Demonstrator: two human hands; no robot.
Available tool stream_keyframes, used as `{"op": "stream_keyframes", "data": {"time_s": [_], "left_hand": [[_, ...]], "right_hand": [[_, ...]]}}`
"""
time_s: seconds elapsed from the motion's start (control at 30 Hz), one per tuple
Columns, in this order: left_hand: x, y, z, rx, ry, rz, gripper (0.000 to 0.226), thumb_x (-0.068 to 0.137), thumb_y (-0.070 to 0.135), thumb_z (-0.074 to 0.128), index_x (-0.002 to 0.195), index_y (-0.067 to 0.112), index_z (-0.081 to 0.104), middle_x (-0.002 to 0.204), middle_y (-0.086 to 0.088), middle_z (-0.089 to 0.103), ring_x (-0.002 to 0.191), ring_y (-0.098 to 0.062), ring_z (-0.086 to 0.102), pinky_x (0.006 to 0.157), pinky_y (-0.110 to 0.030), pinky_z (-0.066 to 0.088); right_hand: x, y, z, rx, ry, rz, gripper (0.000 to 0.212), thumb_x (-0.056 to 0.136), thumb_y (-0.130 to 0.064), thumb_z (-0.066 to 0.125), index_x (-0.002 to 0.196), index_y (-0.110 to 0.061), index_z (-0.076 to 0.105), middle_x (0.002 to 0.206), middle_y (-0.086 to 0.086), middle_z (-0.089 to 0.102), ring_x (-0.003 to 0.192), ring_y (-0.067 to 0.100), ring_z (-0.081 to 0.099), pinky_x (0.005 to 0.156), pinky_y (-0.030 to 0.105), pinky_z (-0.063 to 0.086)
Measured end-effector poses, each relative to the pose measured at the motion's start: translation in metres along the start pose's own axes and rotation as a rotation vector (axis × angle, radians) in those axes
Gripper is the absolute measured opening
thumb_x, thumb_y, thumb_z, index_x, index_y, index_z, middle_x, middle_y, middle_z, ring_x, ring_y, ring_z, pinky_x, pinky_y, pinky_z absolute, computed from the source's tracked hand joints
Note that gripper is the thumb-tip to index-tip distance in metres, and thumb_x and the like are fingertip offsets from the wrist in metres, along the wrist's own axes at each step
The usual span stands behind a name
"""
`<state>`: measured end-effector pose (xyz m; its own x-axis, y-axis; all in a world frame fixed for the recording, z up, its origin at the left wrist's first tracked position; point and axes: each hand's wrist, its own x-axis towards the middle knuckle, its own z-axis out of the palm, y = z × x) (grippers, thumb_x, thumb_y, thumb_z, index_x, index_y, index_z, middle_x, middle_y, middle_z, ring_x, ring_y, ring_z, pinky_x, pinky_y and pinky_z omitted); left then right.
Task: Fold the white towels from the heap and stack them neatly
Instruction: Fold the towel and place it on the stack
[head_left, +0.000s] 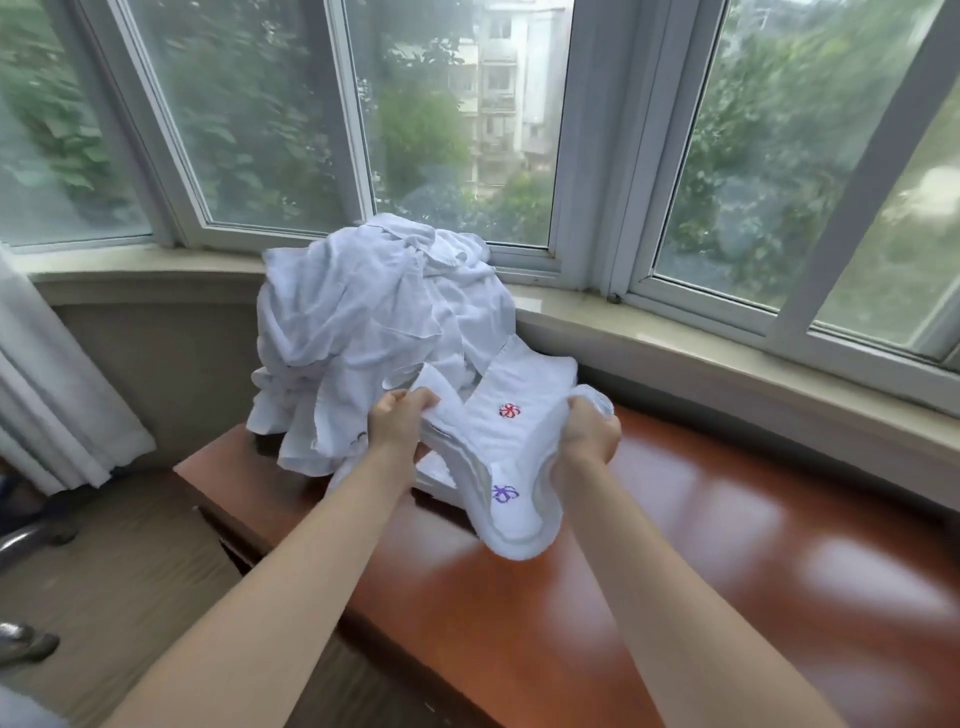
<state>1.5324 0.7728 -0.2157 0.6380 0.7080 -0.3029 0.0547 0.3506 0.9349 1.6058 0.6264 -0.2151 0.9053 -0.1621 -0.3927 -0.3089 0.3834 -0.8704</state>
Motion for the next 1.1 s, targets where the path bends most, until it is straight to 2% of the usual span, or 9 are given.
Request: {"op": "stream_keyframes", "data": {"time_s": [0.13,0.2,0.27,0.37,0.43,0.6,0.77,0.93,1.1], "left_hand": [[0.054,0.026,0.000,0.077,-0.190,-0.030,0.011,0.079,0.010,0.062,0.078,0.016,0.053,0.069,-0.004,0.049,0.060,-0.019,0.046,0.054,-0.027,0.039],[0.075,0.036,0.005,0.106,-0.254,-0.054,0.011,0.080,0.010,0.061,0.078,0.016,0.052,0.071,-0.005,0.049,0.063,-0.020,0.047,0.056,-0.027,0.040],[0.091,0.043,0.017,0.136,-0.290,-0.078,0.010,0.080,0.011,0.062,0.079,0.016,0.053,0.070,-0.005,0.050,0.062,-0.020,0.048,0.056,-0.027,0.041],[0.111,0.050,0.036,0.169,-0.351,-0.097,0.010,0.080,0.010,0.062,0.080,0.015,0.054,0.067,-0.003,0.052,0.060,-0.019,0.050,0.054,-0.026,0.043],[0.124,0.052,0.045,0.193,-0.369,-0.098,0.011,0.080,0.010,0.063,0.078,0.015,0.053,0.066,-0.003,0.053,0.059,-0.019,0.052,0.053,-0.026,0.045],[0.154,0.064,0.057,0.312,-0.370,-0.076,0.007,0.080,0.010,0.062,0.082,0.013,0.056,0.070,-0.004,0.056,0.061,-0.018,0.055,0.045,-0.023,0.046],[0.197,0.082,0.055,0.372,-0.451,-0.074,0.010,0.080,0.007,0.063,0.081,0.013,0.055,0.071,-0.008,0.056,0.061,-0.021,0.056,0.049,-0.024,0.049],[0.242,0.097,0.047,0.444,-0.607,-0.041,0.015,0.081,0.002,0.061,0.073,0.012,0.052,0.065,-0.007,0.051,0.056,-0.022,0.052,0.055,-0.027,0.050],[0.269,0.115,0.027,0.581,-0.858,-0.042,0.020,0.080,-0.002,0.061,0.068,0.009,0.052,0.062,-0.008,0.048,0.054,-0.023,0.051,0.056,-0.029,0.050]], "right_hand": [[-0.009,0.003,0.034,0.035,0.136,-0.078,0.023,0.083,-0.011,0.056,0.105,-0.013,0.062,0.085,-0.001,0.061,0.071,0.018,0.056,0.057,0.024,0.042],[-0.008,0.004,0.041,0.048,0.200,-0.090,0.019,0.082,-0.011,0.055,0.099,-0.015,0.062,0.082,-0.002,0.061,0.074,0.020,0.059,0.062,0.026,0.046],[-0.001,-0.001,0.048,0.072,0.257,-0.107,0.017,0.081,-0.009,0.054,0.096,-0.015,0.061,0.081,-0.002,0.060,0.080,0.023,0.061,0.076,0.034,0.052],[0.013,-0.009,0.063,0.096,0.328,-0.141,0.014,0.082,-0.009,0.055,0.094,-0.016,0.058,0.092,0.003,0.063,0.092,0.028,0.062,0.091,0.041,0.051],[0.023,-0.008,0.075,0.128,0.333,-0.145,0.021,0.084,-0.011,0.055,0.105,-0.014,0.058,0.101,0.006,0.064,0.099,0.028,0.063,0.092,0.039,0.050],[0.044,-0.007,0.101,0.190,0.346,-0.114,0.025,0.085,-0.010,0.054,0.109,-0.010,0.058,0.105,0.010,0.064,0.100,0.030,0.063,0.091,0.039,0.050],[0.051,0.009,0.136,0.222,0.423,-0.122,0.029,0.085,-0.010,0.054,0.113,-0.008,0.058,0.110,0.012,0.065,0.102,0.030,0.063,0.093,0.041,0.051],[0.043,0.031,0.181,0.290,0.532,-0.191,0.021,0.084,-0.011,0.055,0.105,-0.009,0.056,0.110,0.014,0.065,0.102,0.032,0.063,0.095,0.043,0.050],[0.005,0.070,0.224,0.346,0.722,-0.242,0.011,0.085,-0.013,0.058,0.091,-0.019,0.051,0.100,0.006,0.061,0.095,0.028,0.061,0.091,0.039,0.050]]}}
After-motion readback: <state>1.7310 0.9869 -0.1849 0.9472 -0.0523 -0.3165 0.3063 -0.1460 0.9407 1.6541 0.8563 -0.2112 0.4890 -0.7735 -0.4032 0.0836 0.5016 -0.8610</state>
